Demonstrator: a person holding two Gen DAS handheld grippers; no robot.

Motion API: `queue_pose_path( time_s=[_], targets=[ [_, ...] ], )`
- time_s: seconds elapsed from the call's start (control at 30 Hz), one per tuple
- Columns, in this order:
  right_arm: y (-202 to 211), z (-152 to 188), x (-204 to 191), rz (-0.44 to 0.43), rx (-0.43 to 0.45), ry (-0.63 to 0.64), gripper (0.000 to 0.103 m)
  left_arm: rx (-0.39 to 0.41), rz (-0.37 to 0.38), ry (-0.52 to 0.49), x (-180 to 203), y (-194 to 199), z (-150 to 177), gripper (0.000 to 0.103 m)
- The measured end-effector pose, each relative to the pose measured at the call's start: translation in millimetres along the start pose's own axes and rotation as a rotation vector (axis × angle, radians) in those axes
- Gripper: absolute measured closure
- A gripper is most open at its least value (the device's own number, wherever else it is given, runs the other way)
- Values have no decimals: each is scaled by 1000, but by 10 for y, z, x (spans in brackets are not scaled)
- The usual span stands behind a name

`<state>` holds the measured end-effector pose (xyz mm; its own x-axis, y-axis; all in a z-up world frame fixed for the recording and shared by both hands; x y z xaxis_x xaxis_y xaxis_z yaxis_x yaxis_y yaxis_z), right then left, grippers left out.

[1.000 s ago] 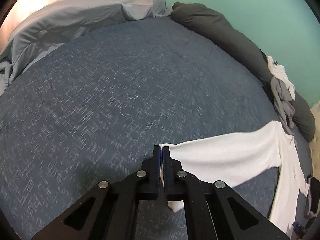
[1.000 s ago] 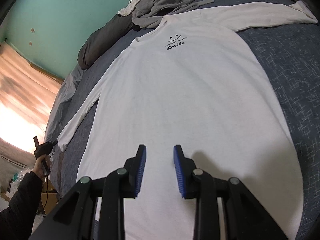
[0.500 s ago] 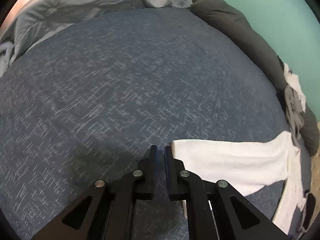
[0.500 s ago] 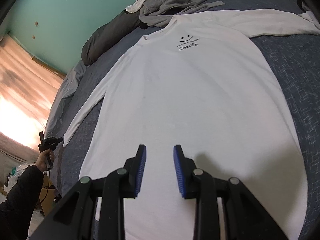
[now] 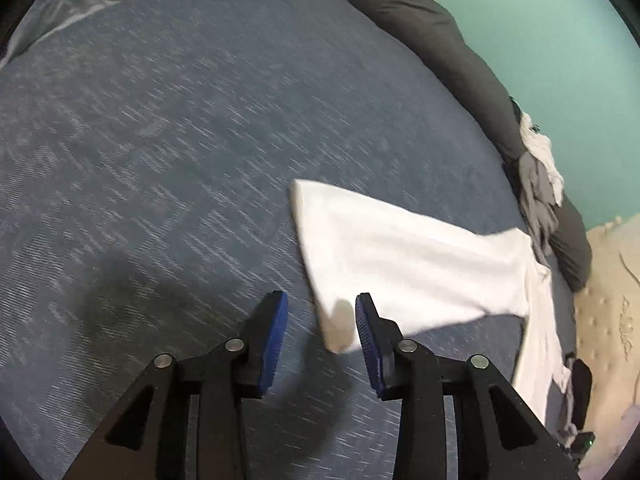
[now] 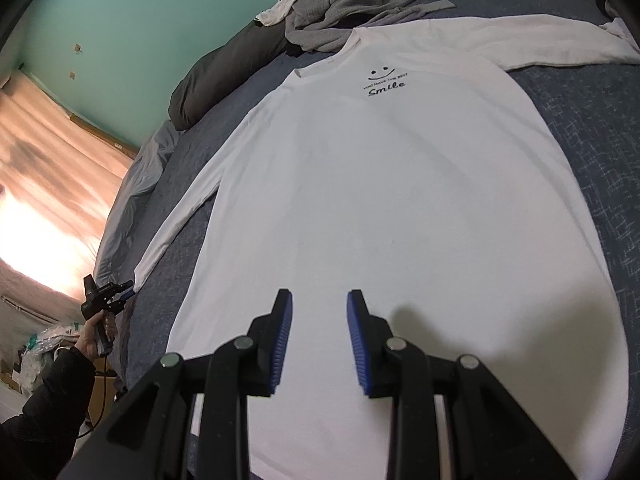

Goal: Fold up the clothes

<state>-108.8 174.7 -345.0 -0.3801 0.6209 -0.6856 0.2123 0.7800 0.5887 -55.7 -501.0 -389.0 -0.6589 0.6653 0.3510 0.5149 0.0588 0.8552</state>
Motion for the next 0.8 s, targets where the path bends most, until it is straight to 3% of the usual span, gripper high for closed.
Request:
queue_pose_path(
  time_s=[0.03,0.1,0.17,0.47,0.7,0.8],
  targets=[
    [10,-9,-1,2,3,-1,75,-5,-5,-13,44,-11,17,66],
    [30,-23,-2,0,9,-4,75,-12,-14,-27,99,-33,52,89],
    [46,-30,-6,-4,15,-6,75,-15,-36,-27,116,-42,91,102],
    [72,-24,3,-33,22,-16,75,-10,-56,-17,31,327,74,102],
    [92,-11,-37,-50,24,-14,75,-81,-86,36,-161,76,196,102],
    [113,-18,-17,-48,24,-12,75,-60,-95,25,-142,109,188,101]
  ],
)
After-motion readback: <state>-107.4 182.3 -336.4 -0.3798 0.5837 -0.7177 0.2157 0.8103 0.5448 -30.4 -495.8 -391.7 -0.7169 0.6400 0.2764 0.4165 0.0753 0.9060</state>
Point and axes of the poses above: each gripper's, at about its wrist camera, not at the fingertips, and y roughly against the way its jaws point, x to its right, z to its underside, the point moved 8 cm from there along -y, roughly the way its jaws point, and after that the axes turned 9 degrees about -z, right-handed, at the moved point
